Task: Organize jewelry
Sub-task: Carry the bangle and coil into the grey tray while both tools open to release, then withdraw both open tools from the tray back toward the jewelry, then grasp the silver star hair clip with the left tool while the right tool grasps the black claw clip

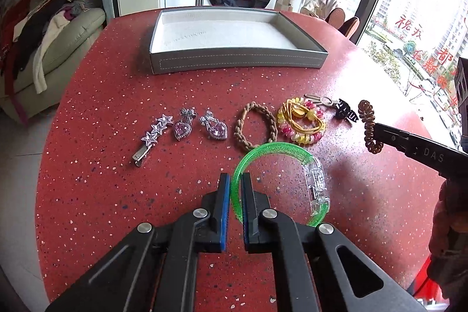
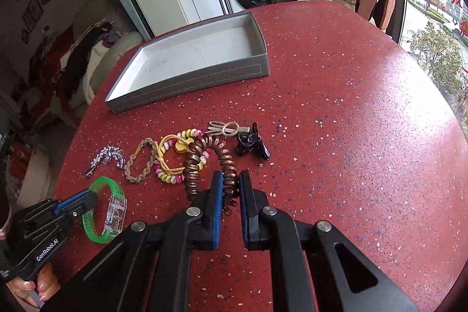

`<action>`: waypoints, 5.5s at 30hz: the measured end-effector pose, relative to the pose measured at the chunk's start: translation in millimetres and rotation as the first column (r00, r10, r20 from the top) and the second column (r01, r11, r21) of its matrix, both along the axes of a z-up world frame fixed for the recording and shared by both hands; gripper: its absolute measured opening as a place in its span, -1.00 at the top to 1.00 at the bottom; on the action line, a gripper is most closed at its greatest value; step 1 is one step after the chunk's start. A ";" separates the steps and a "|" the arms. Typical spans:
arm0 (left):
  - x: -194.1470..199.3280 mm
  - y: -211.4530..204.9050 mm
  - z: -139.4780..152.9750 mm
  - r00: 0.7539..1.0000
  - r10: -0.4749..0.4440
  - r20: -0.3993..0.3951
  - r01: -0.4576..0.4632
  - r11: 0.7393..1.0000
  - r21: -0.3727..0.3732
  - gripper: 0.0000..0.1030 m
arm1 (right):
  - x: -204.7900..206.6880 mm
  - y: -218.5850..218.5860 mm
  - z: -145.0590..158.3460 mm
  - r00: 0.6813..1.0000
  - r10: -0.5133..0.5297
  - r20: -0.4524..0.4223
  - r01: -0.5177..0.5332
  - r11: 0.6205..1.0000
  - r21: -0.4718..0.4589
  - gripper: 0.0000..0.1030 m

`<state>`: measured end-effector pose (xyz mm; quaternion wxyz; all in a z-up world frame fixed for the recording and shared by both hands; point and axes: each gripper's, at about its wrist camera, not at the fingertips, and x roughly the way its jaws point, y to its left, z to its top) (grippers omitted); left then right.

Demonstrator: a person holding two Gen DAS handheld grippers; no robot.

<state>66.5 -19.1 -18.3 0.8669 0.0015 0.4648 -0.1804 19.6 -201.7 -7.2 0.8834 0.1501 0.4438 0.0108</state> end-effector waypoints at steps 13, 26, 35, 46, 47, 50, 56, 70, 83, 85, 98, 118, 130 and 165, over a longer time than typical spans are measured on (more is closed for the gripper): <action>94.9 -2.3 64.5 0.996 0.054 0.069 -0.052 0.998 -0.027 0.50 | 105.1 -8.9 56.3 0.997 0.055 0.060 -0.057 0.998 0.036 0.77; 226.2 -26.7 52.1 0.991 0.119 0.059 -0.120 0.993 0.006 0.49 | 221.5 -17.3 25.5 0.999 0.040 -0.016 -0.040 0.999 0.025 0.77; 256.3 -48.0 -3.1 0.993 0.116 0.023 -0.118 0.985 0.123 0.49 | 242.8 -11.3 -21.7 0.996 0.038 -0.083 -0.041 0.998 -0.041 0.77; 256.2 -55.9 -26.0 0.991 0.128 0.043 -0.135 0.962 0.238 0.48 | 244.3 -0.5 -36.5 0.993 0.047 -0.110 -0.058 0.994 -0.097 0.46; 256.6 -56.2 -25.4 0.990 0.131 0.043 -0.137 0.960 0.244 0.48 | 242.9 -1.3 -34.9 0.994 0.041 -0.103 -0.050 0.994 -0.092 0.17; 253.1 -53.8 -19.0 0.988 0.138 0.062 -0.149 0.960 0.236 0.48 | 236.2 -5.0 -24.3 0.997 0.026 -0.066 -0.030 0.998 -0.062 -0.08; 246.5 -51.2 -4.8 0.986 0.138 0.091 -0.154 0.965 0.211 0.48 | 220.3 -11.5 -3.5 1.000 0.013 -0.018 -0.013 1.000 -0.008 -0.20; 175.3 -24.1 38.7 0.983 0.117 0.141 -0.128 0.989 0.073 -0.58 | 137.8 0.3 36.2 0.997 -0.001 0.082 -0.005 0.997 0.077 -0.55; 89.2 13.4 43.4 0.972 0.141 0.190 -0.142 0.990 -0.009 -1.00 | 41.0 19.4 29.4 0.988 -0.014 0.154 -0.005 0.992 0.124 -1.00; 78.5 17.0 38.8 0.976 0.134 0.171 -0.133 0.991 -0.016 -1.00 | 29.8 19.2 30.5 0.984 -0.027 0.174 0.005 0.992 0.127 -1.00; 28.3 27.8 13.8 0.976 0.140 0.167 -0.157 0.983 0.091 -1.00 | 1.0 11.6 11.9 0.997 -0.051 0.051 0.047 0.995 0.082 -1.00; 38.0 65.1 -34.4 0.971 0.235 0.043 -0.239 0.955 0.174 -1.00 | -8.4 1.3 -30.8 0.993 -0.084 -0.084 0.084 0.996 -0.006 -1.00; 58.3 51.5 -33.8 0.986 0.155 0.066 -0.166 0.966 0.200 -1.00 | 21.9 -0.2 -36.0 0.995 -0.025 -0.096 0.018 0.997 -0.076 -0.62; 58.7 45.4 -17.1 0.997 0.073 0.032 -0.075 0.996 0.045 0.31 | 25.3 -14.3 -23.5 0.999 -0.014 -0.047 0.012 0.999 -0.043 0.53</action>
